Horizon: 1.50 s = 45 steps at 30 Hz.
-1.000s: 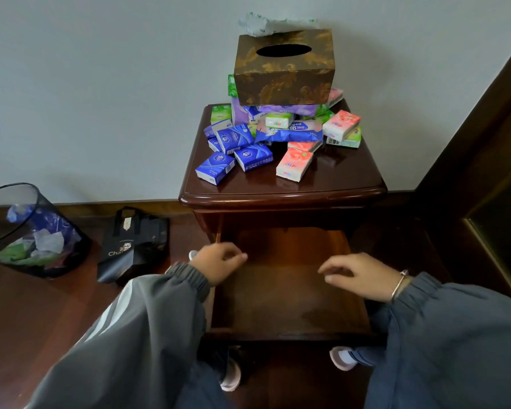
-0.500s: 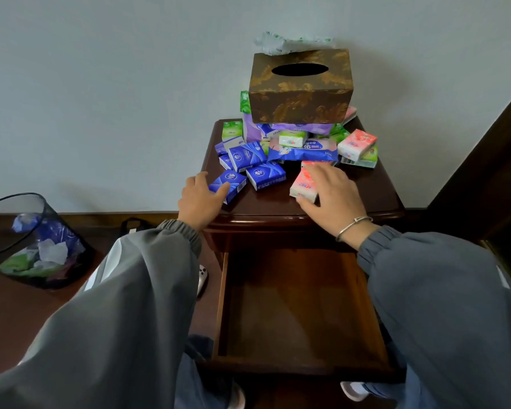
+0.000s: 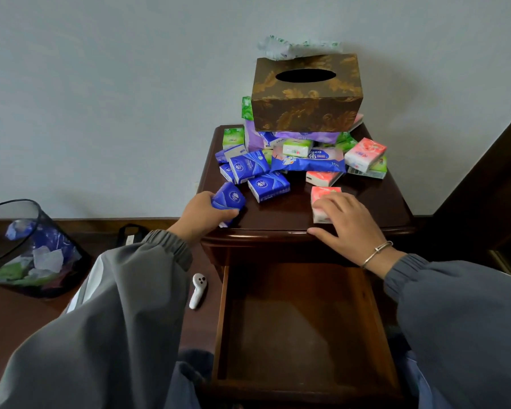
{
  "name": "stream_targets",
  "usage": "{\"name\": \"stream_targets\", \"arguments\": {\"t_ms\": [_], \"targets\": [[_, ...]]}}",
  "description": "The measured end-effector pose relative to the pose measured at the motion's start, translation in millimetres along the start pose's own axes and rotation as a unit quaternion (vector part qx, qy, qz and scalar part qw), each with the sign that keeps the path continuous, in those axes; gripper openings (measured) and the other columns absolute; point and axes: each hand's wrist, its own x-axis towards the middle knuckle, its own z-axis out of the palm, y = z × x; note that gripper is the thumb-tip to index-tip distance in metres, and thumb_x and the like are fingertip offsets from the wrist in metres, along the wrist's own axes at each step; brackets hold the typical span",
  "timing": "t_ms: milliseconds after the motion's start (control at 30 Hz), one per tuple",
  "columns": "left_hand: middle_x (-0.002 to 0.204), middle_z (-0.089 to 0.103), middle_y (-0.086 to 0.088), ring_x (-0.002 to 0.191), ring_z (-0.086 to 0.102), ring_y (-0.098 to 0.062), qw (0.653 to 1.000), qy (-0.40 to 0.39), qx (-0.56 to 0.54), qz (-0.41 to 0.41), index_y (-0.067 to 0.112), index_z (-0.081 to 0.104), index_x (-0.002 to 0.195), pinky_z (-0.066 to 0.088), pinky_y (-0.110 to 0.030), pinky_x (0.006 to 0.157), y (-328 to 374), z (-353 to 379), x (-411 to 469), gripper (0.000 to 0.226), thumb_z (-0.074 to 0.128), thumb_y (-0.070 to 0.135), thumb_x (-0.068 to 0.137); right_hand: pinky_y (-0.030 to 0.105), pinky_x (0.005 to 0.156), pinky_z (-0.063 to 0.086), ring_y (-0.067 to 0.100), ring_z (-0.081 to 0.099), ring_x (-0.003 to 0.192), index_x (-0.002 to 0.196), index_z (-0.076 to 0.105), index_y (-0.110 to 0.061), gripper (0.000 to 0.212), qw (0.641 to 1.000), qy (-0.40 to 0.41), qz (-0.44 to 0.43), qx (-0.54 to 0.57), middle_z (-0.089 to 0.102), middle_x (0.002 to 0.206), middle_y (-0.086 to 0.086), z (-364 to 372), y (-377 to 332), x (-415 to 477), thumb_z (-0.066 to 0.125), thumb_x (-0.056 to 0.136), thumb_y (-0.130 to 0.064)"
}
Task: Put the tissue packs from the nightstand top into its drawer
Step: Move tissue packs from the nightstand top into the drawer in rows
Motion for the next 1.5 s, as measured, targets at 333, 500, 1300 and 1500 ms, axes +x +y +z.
{"name": "stream_targets", "arguments": {"t_ms": [333, 500, 1300, 1500], "targets": [[0.135, 0.052, -0.004, 0.119, 0.052, -0.021, 0.961, -0.088, 0.149, 0.217, 0.009, 0.059, 0.118, 0.046, -0.04, 0.097, 60, 28, 1, 0.048, 0.067, 0.043, 0.085, 0.033, 0.098, 0.038, 0.031, 0.049, 0.114, 0.114, 0.057, -0.005, 0.034, 0.994, 0.005, 0.025, 0.102, 0.058, 0.117, 0.011, -5, 17, -14, 0.067, 0.084, -0.018], [0.124, 0.059, -0.002, 0.114, 0.053, -0.025, 0.93, -0.06, 0.272, 0.24, 0.013, 0.054, 0.119, 0.037, -0.041, 0.095, 62, 39, -4, 0.05, 0.059, 0.051, 0.087, 0.022, 0.099, 0.033, 0.024, 0.046, 0.12, 0.123, 0.053, -0.007, 0.047, 0.981, 0.036, 0.078, 0.175, 0.051, 0.124, 0.009, -6, 22, -23, 0.066, 0.078, -0.009], [0.112, 0.043, -0.004, 0.11, 0.045, -0.025, 0.989, -0.036, 0.097, 0.107, 0.023, 0.041, 0.102, 0.043, -0.04, 0.093, 55, 59, -6, 0.049, 0.073, 0.05, 0.076, 0.013, 0.081, 0.035, 0.019, 0.05, 0.1, 0.118, 0.051, -0.013, 0.048, 0.888, 0.247, 0.298, 0.249, 0.042, 0.119, 0.008, -60, 49, 20, 0.067, 0.072, -0.008], [0.132, 0.044, -0.006, 0.121, 0.043, -0.025, 0.996, -0.031, 0.018, 0.08, 0.016, 0.038, 0.129, 0.04, -0.042, 0.102, 50, 62, -6, 0.075, 0.076, 0.048, 0.074, 0.038, 0.102, 0.039, 0.039, 0.047, 0.116, 0.125, 0.046, -0.013, 0.05, 0.88, 0.152, 0.408, 0.189, 0.037, 0.132, 0.016, -47, 73, 90, 0.065, 0.079, -0.019]]}}
